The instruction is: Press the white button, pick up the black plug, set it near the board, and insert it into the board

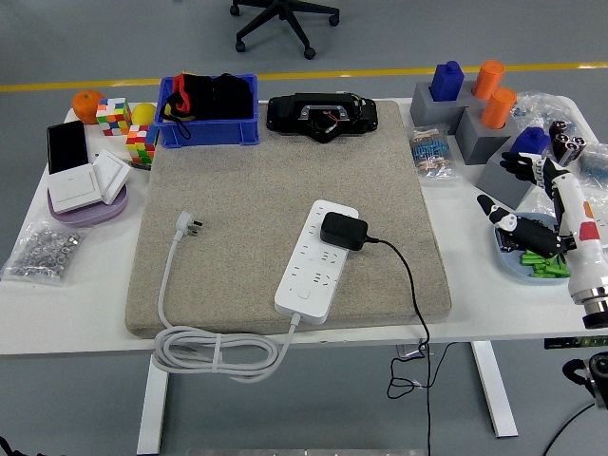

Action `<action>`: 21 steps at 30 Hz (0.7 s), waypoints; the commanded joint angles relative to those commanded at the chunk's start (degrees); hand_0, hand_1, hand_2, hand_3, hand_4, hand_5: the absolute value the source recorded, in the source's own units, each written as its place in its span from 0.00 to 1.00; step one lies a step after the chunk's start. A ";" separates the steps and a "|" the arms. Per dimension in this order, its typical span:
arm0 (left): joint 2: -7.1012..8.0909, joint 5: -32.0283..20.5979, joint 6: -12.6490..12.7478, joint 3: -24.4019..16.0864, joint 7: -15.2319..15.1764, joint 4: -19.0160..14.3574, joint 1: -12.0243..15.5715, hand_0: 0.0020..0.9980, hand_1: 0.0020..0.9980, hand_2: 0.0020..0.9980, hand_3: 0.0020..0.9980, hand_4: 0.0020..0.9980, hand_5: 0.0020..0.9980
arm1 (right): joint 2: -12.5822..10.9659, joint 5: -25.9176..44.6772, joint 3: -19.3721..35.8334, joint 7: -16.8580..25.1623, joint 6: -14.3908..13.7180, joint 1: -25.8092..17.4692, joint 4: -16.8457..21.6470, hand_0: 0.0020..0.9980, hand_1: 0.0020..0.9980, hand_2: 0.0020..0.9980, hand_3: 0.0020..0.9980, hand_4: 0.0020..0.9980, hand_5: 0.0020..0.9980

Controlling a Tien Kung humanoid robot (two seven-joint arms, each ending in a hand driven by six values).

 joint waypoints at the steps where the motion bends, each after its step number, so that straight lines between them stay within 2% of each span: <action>1: -0.06 -0.13 0.00 0.11 -0.01 0.00 -0.02 0.69 0.64 0.61 0.64 0.56 0.18 | -0.04 0.01 -0.01 0.00 0.00 -0.02 -0.02 0.75 0.72 0.68 0.70 0.83 0.24; 13: 0.21 0.60 0.07 -0.89 0.07 0.00 0.24 0.69 0.64 0.61 0.64 0.56 0.18 | 0.37 -0.01 0.14 0.09 -0.08 -0.39 -0.07 0.75 0.71 0.68 0.69 0.83 0.24; 21: -0.20 0.08 0.15 -0.81 0.11 0.00 0.50 0.69 0.64 0.61 0.64 0.56 0.18 | 0.68 -0.04 0.35 0.02 -0.07 -0.69 -0.08 0.75 0.71 0.68 0.69 0.83 0.24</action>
